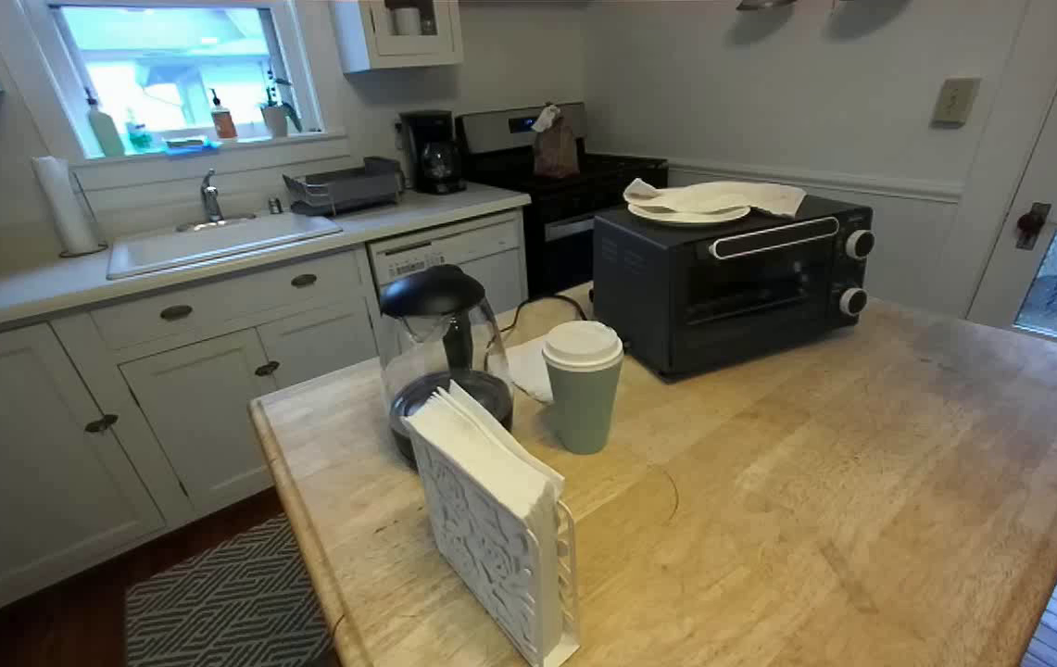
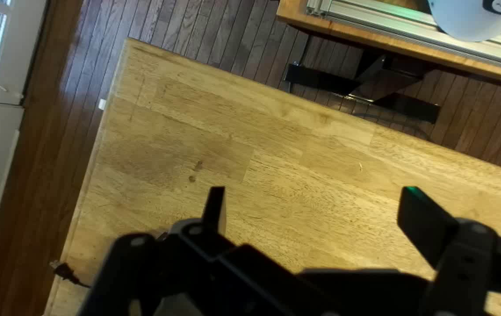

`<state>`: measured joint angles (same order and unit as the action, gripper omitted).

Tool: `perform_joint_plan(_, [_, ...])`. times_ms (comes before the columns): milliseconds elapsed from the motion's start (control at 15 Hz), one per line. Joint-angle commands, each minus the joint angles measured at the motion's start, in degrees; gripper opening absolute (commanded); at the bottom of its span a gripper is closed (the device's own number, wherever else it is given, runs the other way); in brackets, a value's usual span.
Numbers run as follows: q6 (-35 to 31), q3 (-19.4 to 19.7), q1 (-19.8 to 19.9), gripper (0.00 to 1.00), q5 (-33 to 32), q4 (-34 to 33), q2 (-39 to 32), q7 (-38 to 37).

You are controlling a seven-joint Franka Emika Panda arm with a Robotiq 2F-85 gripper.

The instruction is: Remove the towel from the plate which is on top of the oven and spread it on the table

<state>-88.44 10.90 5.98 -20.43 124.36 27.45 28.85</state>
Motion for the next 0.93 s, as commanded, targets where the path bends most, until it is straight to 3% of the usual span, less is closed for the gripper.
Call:
perform_joint_plan(0, [0.3, 0.6, -0.8, 1.00, -0.2, -0.2, 0.0, -0.2])
perform_joint_plan(333, [0.3, 0.6, -0.8, 1.00, -0.2, -0.2, 0.0, -0.2])
perform_joint_plan(467, [-3.3, 1.3, -0.4, 1.00, -0.8, -0.7, -2.1, -1.7])
perform_joint_plan(867, [-11.4, 5.3, -1.8, 1.00, -0.8, -5.6, -12.5, 19.9])
